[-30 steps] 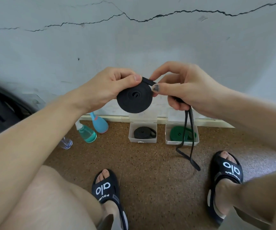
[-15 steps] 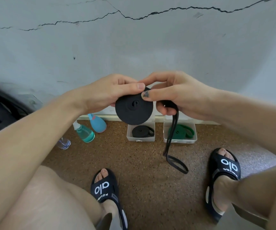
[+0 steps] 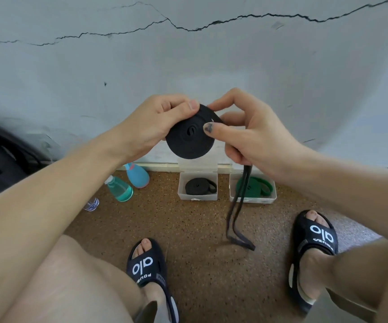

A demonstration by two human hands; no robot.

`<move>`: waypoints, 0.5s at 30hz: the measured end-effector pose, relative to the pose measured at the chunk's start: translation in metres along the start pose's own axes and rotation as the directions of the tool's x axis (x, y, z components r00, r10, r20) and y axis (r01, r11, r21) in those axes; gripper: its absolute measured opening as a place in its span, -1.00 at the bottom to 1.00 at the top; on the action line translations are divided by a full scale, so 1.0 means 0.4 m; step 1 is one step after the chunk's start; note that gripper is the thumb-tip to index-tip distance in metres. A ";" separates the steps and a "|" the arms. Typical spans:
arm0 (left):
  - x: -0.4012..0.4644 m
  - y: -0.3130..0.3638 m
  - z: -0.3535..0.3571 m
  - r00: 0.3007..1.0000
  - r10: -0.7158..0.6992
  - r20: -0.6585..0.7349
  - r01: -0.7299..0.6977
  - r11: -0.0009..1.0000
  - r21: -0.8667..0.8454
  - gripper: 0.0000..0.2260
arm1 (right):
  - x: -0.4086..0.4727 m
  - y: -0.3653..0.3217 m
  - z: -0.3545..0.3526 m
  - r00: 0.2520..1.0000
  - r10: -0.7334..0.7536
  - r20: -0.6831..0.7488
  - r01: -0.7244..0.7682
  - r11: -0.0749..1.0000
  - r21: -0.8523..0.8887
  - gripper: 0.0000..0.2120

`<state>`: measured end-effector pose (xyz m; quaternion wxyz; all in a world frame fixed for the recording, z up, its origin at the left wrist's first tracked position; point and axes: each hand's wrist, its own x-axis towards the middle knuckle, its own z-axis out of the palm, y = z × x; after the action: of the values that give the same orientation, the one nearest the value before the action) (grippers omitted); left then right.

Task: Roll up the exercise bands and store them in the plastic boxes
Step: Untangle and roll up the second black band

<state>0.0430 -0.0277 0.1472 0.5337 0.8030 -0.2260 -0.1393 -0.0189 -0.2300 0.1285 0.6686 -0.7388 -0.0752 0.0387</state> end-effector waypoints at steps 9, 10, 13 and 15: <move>-0.007 -0.002 -0.017 0.958 -0.122 0.258 0.086 0.985 0.148 -0.70 | 0.023 -0.016 -0.023 0.961 0.152 0.232 -0.155 0.988 -0.006 -0.85; -0.006 -0.006 -0.024 0.970 -0.106 0.221 0.077 0.988 0.135 -0.69 | 0.027 -0.024 -0.035 0.966 0.146 0.211 -0.147 0.989 -0.014 -0.81; -0.006 -0.011 -0.040 0.990 -0.063 0.126 0.054 0.995 0.079 -0.66 | 0.030 -0.041 -0.060 0.983 0.109 0.147 -0.106 0.994 -0.025 -0.82; -0.001 -0.011 -0.038 0.995 -0.046 0.094 0.042 0.998 0.043 -0.71 | 0.025 -0.037 -0.052 0.985 0.094 0.144 -0.097 0.995 0.017 -0.87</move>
<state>0.0507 -0.0140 0.1490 0.5028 0.8109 -0.2361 -0.1843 -0.0065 -0.2475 0.1459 0.6677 -0.7288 -0.0870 0.1245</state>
